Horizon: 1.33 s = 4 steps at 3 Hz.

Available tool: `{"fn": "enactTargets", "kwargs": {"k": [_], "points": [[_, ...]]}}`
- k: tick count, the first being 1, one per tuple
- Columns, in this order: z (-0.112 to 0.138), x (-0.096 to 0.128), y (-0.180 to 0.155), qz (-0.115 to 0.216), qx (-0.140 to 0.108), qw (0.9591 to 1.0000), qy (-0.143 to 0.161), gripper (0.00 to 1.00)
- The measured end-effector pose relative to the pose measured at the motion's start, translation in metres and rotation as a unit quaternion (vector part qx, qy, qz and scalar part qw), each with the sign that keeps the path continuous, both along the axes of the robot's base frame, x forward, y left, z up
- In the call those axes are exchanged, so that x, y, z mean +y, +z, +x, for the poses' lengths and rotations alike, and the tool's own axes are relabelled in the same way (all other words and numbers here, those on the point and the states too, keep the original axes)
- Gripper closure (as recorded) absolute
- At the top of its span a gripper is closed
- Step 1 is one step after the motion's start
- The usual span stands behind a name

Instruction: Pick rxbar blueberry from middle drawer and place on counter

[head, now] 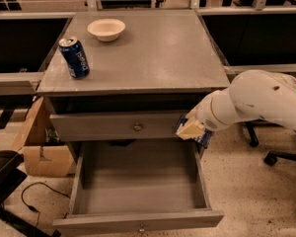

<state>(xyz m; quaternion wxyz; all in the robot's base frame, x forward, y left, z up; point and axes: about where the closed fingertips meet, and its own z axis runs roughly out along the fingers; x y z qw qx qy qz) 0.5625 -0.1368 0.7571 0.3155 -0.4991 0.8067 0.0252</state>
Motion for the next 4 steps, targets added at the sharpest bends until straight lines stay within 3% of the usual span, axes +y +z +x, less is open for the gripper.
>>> {"fn": "enactTargets", "kwargs": {"k": [1, 2, 3, 4], "points": [[0.0, 0.0, 0.0, 0.0, 0.0, 1.0, 0.0, 1.0], [0.019, -0.006, 0.048, -0.028, -0.019, 0.9994, 0.0, 1.0], [0.064, -0.013, 0.138, -0.088, -0.051, 0.9948, 0.008, 1.0], [0.101, -0.011, 0.191, -0.103, -0.087, 0.9906, 0.022, 1.0]]}}
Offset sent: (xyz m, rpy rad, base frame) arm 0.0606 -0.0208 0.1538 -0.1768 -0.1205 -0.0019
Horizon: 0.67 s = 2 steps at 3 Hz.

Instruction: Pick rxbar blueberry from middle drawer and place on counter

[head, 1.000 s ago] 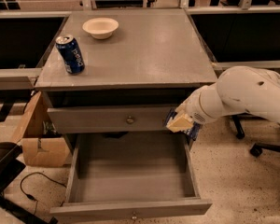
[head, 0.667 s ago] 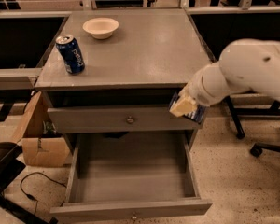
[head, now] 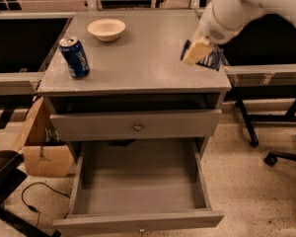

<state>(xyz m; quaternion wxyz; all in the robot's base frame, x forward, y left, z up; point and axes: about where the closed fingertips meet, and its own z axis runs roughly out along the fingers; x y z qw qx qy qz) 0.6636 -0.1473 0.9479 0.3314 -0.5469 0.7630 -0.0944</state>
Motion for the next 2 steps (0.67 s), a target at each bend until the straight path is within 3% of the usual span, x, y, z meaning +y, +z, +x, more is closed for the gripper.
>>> {"fn": "enactTargets", "kwargs": {"k": [1, 2], "points": [[0.05, 0.013, 0.02, 0.031, -0.04, 0.9981, 0.035, 1.0], [0.102, 0.042, 0.001, 0.086, -0.064, 0.9921, 0.066, 1.0]]}}
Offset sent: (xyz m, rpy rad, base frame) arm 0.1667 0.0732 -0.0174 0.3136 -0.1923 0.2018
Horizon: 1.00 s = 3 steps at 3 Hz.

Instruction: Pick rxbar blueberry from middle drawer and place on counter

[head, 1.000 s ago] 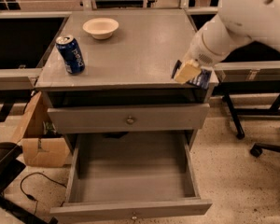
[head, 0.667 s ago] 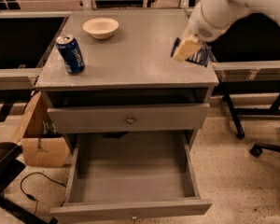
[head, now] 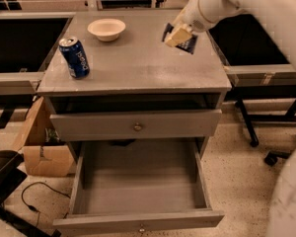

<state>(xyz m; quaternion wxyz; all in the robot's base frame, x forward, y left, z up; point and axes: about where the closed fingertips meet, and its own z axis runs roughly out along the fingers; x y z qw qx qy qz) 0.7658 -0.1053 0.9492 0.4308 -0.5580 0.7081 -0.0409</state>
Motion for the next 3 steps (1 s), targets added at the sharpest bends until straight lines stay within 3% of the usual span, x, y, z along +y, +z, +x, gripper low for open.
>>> {"fn": "enactTargets", "kwargs": {"k": [1, 3], "points": [[0.0108, 0.0004, -0.0083, 0.008, 0.001, 1.0, 0.001, 0.82], [0.0108, 0.0005, -0.0083, 0.008, 0.001, 1.0, 0.001, 0.36]]}}
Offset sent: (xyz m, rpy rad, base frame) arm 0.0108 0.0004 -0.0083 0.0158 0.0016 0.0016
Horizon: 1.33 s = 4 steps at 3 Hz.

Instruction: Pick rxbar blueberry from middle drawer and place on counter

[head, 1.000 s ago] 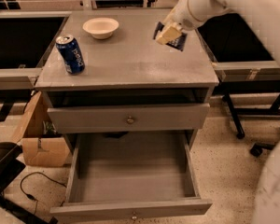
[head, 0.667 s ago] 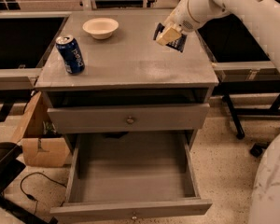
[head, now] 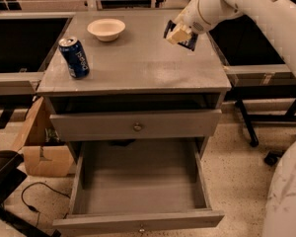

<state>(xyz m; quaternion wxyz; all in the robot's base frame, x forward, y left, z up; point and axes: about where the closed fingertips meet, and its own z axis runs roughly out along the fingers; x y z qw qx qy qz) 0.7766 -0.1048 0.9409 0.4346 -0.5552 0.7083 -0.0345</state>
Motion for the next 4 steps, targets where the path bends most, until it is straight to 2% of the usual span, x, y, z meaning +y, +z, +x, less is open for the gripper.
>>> {"fn": "enactTargets", "kwargs": {"k": [1, 2, 3, 4], "points": [[0.0, 0.0, 0.0, 0.0, 0.0, 1.0, 0.0, 0.13], [0.0, 0.0, 0.0, 0.0, 0.0, 1.0, 0.0, 0.0], [0.0, -0.001, 0.002, 0.007, -0.002, 1.0, 0.002, 0.0], [-0.005, -0.014, 0.024, 0.065, -0.025, 0.9974, 0.018, 0.0]]}}
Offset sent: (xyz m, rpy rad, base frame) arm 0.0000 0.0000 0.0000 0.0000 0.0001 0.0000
